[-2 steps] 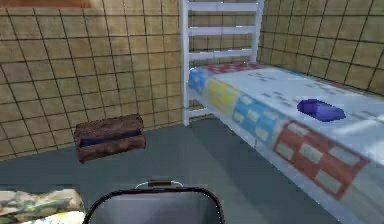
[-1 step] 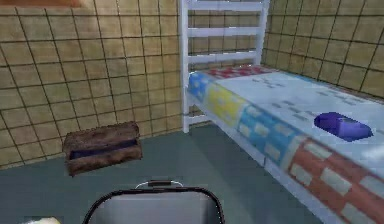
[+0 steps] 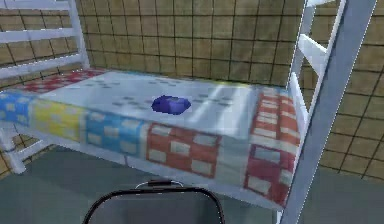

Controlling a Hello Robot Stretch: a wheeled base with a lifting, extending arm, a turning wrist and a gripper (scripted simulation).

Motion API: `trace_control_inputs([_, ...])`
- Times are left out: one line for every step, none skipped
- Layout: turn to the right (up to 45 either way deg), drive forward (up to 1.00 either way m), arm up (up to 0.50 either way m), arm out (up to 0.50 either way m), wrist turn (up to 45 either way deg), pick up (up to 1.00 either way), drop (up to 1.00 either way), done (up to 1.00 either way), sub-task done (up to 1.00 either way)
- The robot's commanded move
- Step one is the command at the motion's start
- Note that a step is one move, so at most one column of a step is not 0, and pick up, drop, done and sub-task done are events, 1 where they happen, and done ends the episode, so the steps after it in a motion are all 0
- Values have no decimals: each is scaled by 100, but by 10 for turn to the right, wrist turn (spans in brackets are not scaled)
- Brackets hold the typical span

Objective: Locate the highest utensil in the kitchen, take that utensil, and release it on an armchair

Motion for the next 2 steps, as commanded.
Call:
trace_control_inputs([450,0,0,0,0,0,0,0,0])
trace_control_inputs([390,0,0,0,0,0,0,0,0])
